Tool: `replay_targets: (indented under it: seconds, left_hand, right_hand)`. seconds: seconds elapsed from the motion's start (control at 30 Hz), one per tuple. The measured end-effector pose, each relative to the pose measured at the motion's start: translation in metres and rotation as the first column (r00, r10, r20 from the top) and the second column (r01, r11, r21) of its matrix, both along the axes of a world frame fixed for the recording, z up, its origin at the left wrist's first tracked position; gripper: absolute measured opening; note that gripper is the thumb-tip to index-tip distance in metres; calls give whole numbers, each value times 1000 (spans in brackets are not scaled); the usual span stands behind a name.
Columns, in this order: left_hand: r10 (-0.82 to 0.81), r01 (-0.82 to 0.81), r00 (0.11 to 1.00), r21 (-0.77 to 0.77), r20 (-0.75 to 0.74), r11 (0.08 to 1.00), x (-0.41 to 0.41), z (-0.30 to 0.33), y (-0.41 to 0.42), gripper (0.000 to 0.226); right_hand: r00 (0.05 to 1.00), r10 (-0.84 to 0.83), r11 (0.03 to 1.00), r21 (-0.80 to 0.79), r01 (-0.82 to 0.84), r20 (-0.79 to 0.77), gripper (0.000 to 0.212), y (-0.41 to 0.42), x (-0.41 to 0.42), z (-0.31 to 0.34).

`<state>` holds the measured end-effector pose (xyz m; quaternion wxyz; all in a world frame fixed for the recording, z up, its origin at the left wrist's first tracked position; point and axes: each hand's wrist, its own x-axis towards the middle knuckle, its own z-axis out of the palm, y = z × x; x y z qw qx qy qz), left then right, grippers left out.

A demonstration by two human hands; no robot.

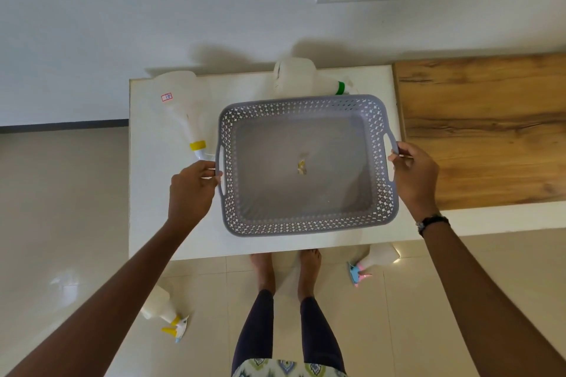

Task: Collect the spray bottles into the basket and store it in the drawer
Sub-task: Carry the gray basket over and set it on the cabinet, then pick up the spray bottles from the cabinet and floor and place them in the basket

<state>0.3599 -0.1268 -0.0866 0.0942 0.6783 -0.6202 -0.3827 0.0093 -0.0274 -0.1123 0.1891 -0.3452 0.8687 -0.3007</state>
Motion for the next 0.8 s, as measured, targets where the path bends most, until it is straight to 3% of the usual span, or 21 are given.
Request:
replay_targets:
  seconds: [0.13,0.23,0.4,0.57,0.67,0.8]
  left_hand:
    - [-120,146,981,-175,150,974,-20,9,1,50]
    - [-260,285,957,-258,125,923,-54,21,-15,52]
    - [-446,471,882,-312,153,825,-125,34,-50,52]
    - [-545,575,816,-368,192,731,-185,24,-79,49]
    - [-579,643,765,-369,282,671,-209,8,-96,51]
    - [-584,762,645,-358,494,539,-216,-18,-115,51]
  right_hand:
    - [996,25,998,-48,-29,-91,34,-27,3,18]
    - [989,121,991,-53,-126,-90,33,-68,-2,29]
    - [977,208,965,152,-212,44,35,-139,-21,22]
    - [958,224,859,428,-281,178,41,-177,-38,4]
    - [941,247,816,474,-330,230,39,-186,-42,-4]
    - [934,268,831,434,-348,236,34,-193,-48,-20]
